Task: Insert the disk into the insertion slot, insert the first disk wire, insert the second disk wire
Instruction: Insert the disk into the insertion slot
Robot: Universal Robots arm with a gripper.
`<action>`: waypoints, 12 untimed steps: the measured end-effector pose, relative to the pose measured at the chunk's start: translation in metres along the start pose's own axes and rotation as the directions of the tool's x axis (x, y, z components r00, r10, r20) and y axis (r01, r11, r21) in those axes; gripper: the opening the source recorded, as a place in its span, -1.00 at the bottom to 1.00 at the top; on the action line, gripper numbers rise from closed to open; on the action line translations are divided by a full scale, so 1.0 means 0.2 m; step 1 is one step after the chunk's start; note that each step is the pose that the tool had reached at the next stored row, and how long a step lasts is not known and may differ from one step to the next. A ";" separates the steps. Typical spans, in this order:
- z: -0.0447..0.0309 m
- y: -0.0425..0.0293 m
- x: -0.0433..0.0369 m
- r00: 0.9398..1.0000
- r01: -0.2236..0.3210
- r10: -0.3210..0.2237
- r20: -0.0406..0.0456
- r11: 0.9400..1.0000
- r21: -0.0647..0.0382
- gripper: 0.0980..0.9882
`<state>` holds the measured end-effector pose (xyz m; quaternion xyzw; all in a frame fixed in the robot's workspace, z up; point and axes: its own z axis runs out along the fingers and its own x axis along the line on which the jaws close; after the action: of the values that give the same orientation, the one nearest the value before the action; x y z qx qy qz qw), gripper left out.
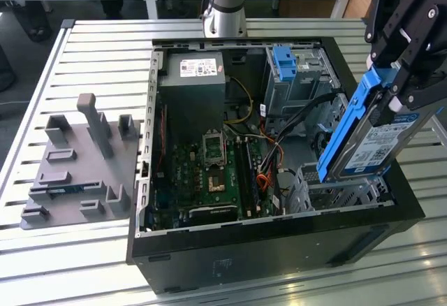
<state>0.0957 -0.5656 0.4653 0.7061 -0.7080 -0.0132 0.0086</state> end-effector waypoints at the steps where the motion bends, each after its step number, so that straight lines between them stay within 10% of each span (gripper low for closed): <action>1: 0.003 0.002 -0.005 1.000 0.000 0.000 0.000 1.000 0.000 -0.40; 12: 0.047 0.022 -0.033 1.000 0.000 0.000 0.005 1.000 0.003 -0.40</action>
<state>0.0909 -0.5588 0.4562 0.7061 -0.7079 -0.0140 0.0059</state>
